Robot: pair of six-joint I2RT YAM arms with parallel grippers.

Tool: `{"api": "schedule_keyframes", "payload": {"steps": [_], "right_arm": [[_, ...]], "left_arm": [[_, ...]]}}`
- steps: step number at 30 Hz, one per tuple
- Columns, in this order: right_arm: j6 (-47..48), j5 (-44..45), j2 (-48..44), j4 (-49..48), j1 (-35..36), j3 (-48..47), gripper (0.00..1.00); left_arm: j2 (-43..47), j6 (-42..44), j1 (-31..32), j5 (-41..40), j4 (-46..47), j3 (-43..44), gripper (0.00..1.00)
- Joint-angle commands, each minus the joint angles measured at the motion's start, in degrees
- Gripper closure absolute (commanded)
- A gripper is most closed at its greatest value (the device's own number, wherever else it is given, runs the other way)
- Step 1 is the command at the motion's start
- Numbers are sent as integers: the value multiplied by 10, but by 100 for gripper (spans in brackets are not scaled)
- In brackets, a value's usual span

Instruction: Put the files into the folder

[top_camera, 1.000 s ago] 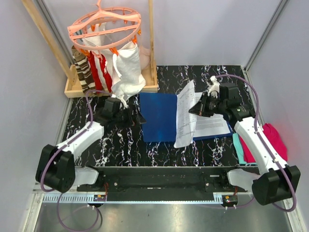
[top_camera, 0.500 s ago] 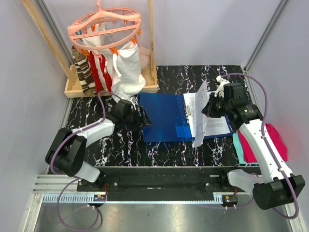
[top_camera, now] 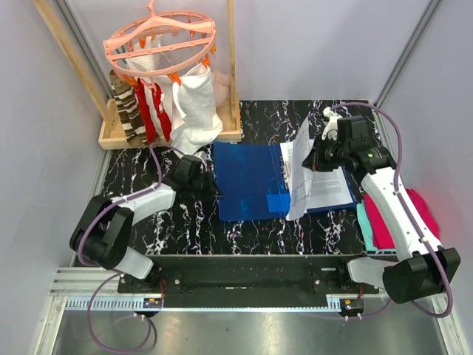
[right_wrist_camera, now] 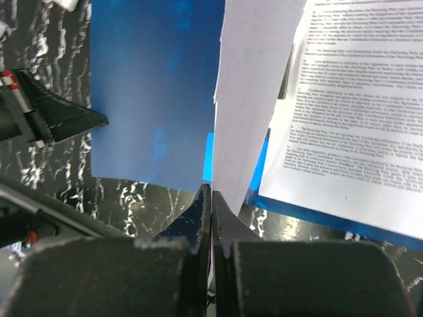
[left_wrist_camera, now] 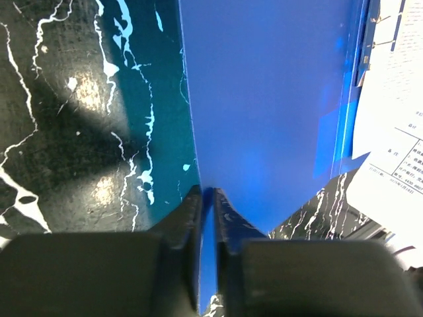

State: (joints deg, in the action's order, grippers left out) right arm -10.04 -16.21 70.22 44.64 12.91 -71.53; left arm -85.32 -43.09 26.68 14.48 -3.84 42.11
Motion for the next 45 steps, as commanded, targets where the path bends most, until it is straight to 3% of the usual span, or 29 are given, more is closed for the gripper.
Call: {"api": "schedule_keyframes", "payload": {"steps": [1,4,16,37,45], "right_arm": [[6,-54,1,-33,-2,-25,100],[5,-52,8,-49,-20,-9,100],[5,-180,67,-131,-154,106,100],[27,-68,115,-136,-160,108,100],[37,-129,154,-137,-159,94,98]], "left_arm": [[36,24,-6,-38,-41,16,100],[50,38,-9,-52,-71,22,100],[72,106,-19,-109,-203,73,100],[60,166,-19,-169,-295,134,100],[60,170,-20,-168,-295,137,100]]}}
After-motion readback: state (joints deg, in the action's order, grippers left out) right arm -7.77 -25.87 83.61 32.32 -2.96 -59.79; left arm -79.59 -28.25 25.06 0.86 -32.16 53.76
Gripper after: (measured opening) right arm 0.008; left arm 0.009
